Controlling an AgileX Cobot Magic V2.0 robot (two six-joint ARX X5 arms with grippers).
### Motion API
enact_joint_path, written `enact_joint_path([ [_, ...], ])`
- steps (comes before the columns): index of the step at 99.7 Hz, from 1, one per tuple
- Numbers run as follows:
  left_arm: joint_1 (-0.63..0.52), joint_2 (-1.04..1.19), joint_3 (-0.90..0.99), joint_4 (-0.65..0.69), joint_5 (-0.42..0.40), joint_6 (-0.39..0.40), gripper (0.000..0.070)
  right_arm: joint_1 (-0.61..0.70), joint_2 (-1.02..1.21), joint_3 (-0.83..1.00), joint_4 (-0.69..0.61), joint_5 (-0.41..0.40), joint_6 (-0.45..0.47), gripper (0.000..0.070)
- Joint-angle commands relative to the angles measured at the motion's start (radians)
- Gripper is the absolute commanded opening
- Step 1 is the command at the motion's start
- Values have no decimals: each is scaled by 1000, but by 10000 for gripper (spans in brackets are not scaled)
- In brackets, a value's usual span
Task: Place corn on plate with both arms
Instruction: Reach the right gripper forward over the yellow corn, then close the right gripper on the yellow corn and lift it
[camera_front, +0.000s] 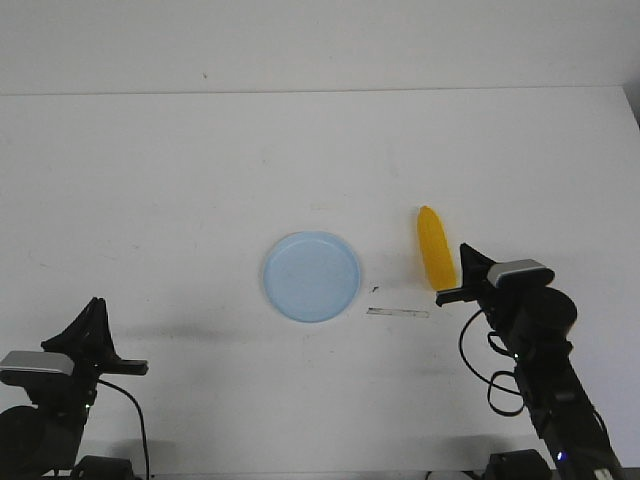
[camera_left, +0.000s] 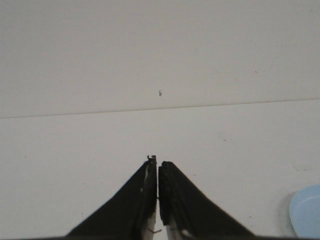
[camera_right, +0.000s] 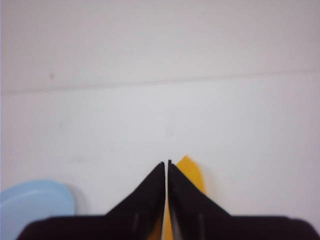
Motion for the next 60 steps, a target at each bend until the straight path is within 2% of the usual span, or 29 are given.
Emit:
enact_joint_path([
  [1,-2,-2,6,16,-4,-1,1,20,77,46,5,0,32,7],
  [15,-2,-2,6,16,-4,-1,1,69,230,144,-18,0,27,7],
  [25,-2,-2,6,16,-4,-1,1,90,331,243,-105,17,9,8],
  [47,-2,-2,6,16,-4,-1,1,93,526,498,-438,264,3,11],
  [54,-2,-2,6,16,-4,-1,1,97,577,566,-516,283,3,25],
  [60,-2,-2,6,16,-4,-1,1,100,615,618,-576,280,3,93],
])
